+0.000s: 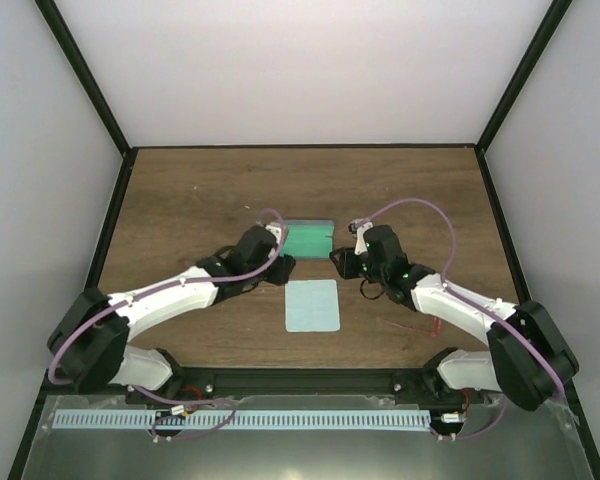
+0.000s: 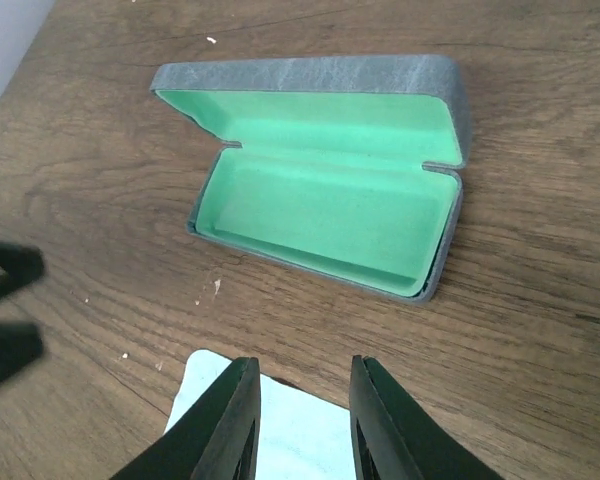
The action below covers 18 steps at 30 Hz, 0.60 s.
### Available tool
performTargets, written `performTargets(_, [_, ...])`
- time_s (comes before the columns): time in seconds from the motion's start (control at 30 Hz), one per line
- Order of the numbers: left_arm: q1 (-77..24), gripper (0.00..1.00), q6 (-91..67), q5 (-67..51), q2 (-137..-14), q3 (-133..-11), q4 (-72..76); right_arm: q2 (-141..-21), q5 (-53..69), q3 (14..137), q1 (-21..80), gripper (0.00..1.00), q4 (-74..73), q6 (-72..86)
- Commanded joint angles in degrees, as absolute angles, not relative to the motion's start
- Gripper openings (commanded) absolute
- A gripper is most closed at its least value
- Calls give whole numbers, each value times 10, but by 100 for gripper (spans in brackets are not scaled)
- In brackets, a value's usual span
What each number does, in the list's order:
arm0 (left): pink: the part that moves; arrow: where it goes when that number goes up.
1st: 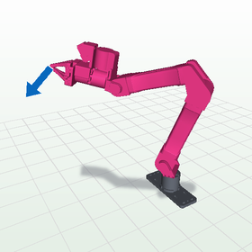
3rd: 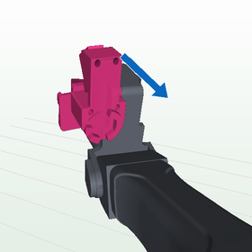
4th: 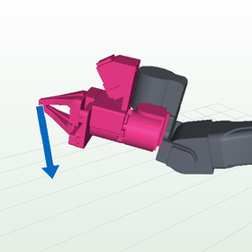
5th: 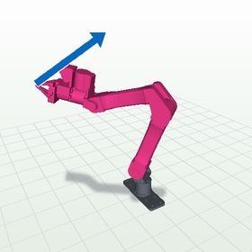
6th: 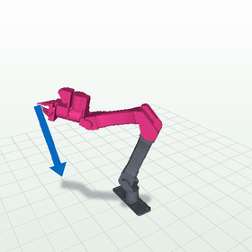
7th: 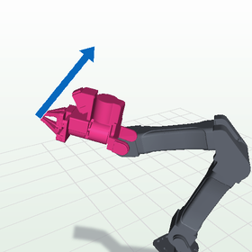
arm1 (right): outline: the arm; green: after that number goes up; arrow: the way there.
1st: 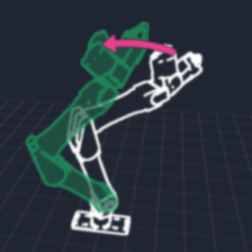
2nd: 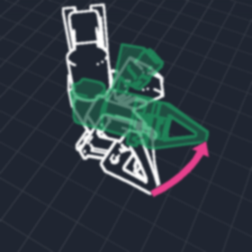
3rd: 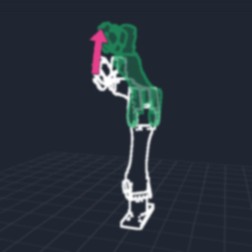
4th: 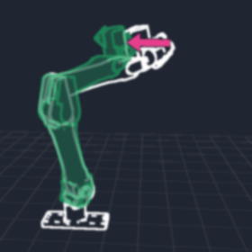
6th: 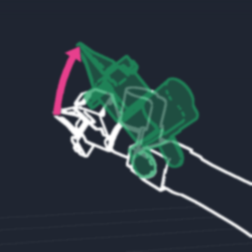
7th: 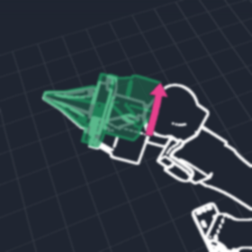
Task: Organize the sunglasses
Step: Fold the glasses cleaning cloth at the center of the board.
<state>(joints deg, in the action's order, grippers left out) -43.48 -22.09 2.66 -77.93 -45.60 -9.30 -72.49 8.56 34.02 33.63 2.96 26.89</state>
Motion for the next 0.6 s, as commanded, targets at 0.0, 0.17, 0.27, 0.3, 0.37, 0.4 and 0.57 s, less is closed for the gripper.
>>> performTargets(0.0, [-484,57,-179,80,-810,-441,-127,-709,93,347,341,27,33,250])
performTargets(0.17, [-500,46,-160,98,-877,-463,-151,-712,97,348,340,28,32,249])
performTargets(0.27, [-500,45,-155,92,-901,-469,-152,-714,109,350,340,30,29,250])
performTargets(0.3, [-500,45,-155,96,-908,-471,-154,-713,112,350,340,30,30,249])
performTargets(0.37, [-500,43,-154,102,-920,-476,-157,-710,114,350,340,31,29,249])
performTargets(0.4, [-500,41,-153,96,-926,-477,-156,-708,115,350,340,31,28,250])
performTargets(0.57, [-500,41,-147,80,-941,-478,-142,-712,119,350,340,31,29,250])
